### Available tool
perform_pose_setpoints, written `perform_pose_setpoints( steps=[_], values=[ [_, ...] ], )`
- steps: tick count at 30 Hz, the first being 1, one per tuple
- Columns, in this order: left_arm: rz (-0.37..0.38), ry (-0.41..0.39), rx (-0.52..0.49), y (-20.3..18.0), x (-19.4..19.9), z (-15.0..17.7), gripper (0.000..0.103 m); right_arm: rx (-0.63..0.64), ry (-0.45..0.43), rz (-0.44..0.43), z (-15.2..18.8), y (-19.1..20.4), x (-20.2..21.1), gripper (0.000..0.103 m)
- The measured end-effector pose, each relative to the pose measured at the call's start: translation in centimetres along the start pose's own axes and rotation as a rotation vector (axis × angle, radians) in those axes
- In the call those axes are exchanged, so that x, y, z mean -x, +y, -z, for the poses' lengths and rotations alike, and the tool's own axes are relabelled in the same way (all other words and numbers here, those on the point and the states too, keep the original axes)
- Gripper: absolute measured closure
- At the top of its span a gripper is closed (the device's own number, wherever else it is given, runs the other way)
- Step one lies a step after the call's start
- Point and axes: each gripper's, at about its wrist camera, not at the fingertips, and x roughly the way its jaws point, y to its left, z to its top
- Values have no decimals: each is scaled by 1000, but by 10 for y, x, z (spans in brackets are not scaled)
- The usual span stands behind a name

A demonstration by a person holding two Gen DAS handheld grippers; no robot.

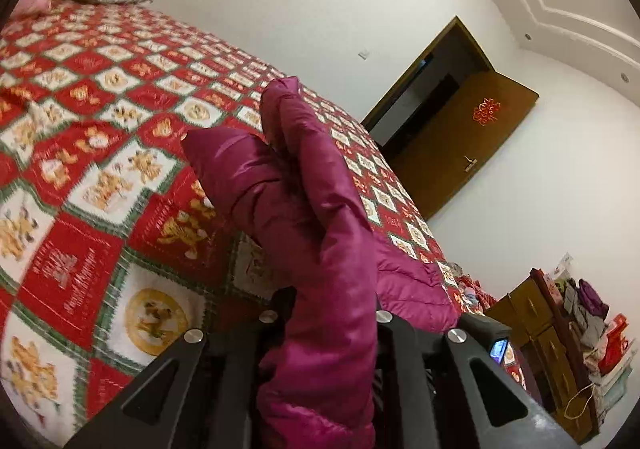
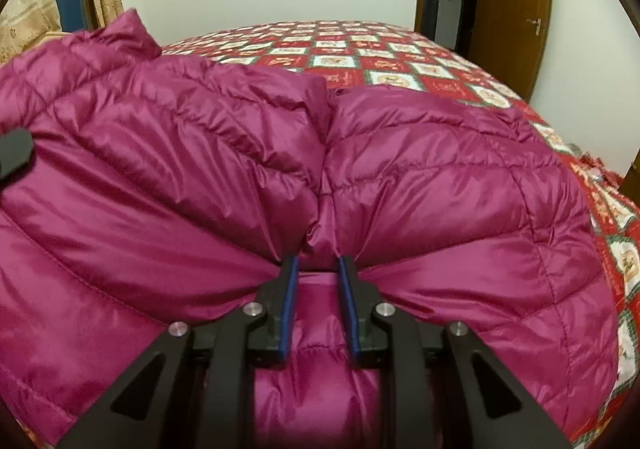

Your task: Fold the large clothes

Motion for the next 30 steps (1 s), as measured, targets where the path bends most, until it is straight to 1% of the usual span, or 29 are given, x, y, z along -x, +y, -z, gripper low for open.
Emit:
perform_pose_setpoints(
  steps=[5,11,13,16,18,20,22,24,25,27,30],
  values=[
    [-25,-22,-47,6,28,-9,89,14,26,-68,6,28,6,77],
    [-102,-62,-106,22,63,-20,89,47,68,-213,17,80,12,77],
    [-137,-83,-143,23,77,-24,89,50,88,-282,19,99,13,77],
    [-173,-98,-194,21,87,-29,89,30,129,-424,21,124,12,77],
    [-196,-96,-230,19,86,-28,89,8,165,-531,24,138,9,78],
    [-227,-92,-291,11,84,-25,89,-6,198,-610,26,145,6,78],
    [-216,-89,-339,3,79,-19,89,-7,210,-649,28,139,7,79],
    [-213,-82,-377,-3,76,-13,89,-50,217,-683,27,116,6,80],
    [-213,-74,-398,-7,72,-9,89,-79,216,-685,28,102,7,82],
    [-199,-54,-441,-15,61,1,89,-121,182,-663,30,66,16,82],
    [-203,-19,-514,-30,45,19,89,-141,113,-578,32,17,33,82]
  ],
)
